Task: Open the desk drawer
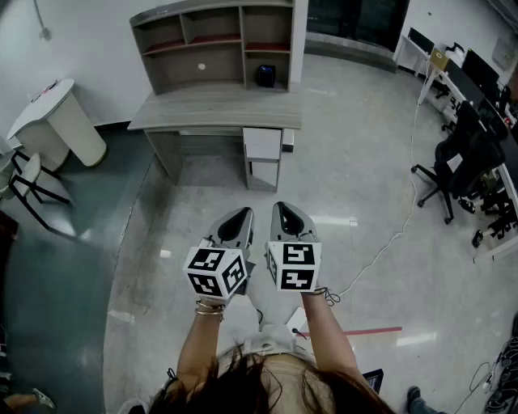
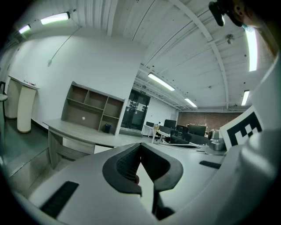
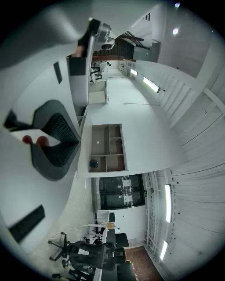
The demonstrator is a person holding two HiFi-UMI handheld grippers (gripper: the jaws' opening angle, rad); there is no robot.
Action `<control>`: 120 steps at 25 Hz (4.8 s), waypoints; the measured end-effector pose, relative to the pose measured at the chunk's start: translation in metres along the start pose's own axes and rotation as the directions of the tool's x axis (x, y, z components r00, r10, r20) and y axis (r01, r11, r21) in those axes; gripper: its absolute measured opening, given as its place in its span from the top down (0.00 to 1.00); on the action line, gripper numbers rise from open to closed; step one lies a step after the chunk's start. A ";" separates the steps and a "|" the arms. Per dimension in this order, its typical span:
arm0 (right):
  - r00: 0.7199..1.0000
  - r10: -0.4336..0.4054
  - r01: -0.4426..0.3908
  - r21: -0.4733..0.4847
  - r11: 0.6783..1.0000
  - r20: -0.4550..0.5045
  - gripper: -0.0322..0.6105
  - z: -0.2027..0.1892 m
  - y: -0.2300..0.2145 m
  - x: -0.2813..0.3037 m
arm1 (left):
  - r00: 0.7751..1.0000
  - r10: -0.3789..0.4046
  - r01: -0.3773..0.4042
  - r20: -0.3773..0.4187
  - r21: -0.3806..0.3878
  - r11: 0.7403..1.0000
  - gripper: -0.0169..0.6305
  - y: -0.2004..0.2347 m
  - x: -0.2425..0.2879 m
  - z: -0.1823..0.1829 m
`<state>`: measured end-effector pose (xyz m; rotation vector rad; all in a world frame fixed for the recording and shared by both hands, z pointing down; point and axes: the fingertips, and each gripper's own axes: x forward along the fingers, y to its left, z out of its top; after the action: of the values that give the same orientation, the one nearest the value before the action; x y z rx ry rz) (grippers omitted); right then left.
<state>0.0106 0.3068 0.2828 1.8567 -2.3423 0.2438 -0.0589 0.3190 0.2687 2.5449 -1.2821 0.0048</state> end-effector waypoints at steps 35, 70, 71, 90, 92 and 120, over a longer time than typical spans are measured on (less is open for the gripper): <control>0.976 -0.211 0.217 0.122 0.969 -0.056 0.92 0.017 -0.010 0.191 | 0.987 -0.138 0.131 -0.087 -0.085 0.988 0.96 0.160 0.124 0.037; 0.974 -0.167 0.191 0.157 0.969 -0.151 0.92 -0.004 -0.063 0.322 | 0.975 -0.175 0.163 -0.134 -0.101 0.982 0.96 0.228 0.244 0.037; 0.975 -0.166 0.189 0.161 0.969 -0.147 0.92 -0.004 -0.067 0.328 | 0.975 -0.174 0.162 -0.137 -0.096 0.982 0.96 0.231 0.251 0.037; 0.966 -0.029 0.084 0.206 0.975 -0.257 0.91 -0.025 -0.133 0.439 | 0.973 -0.095 0.070 -0.211 -0.122 0.990 0.96 0.283 0.378 0.021; 0.962 -0.009 0.066 0.200 0.978 -0.272 0.91 -0.029 -0.137 0.448 | 0.973 -0.089 0.063 -0.215 -0.124 0.990 0.96 0.287 0.389 0.019; 0.900 0.055 0.035 0.196 0.980 -0.433 0.91 -0.098 -0.168 0.485 | 0.955 -0.004 -0.036 -0.296 -0.127 0.991 0.95 0.328 0.415 -0.043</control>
<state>0.0651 -0.1712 0.4876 1.6482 -2.0742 0.8327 -0.0613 -0.1799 0.4485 2.3150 -1.1456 0.2851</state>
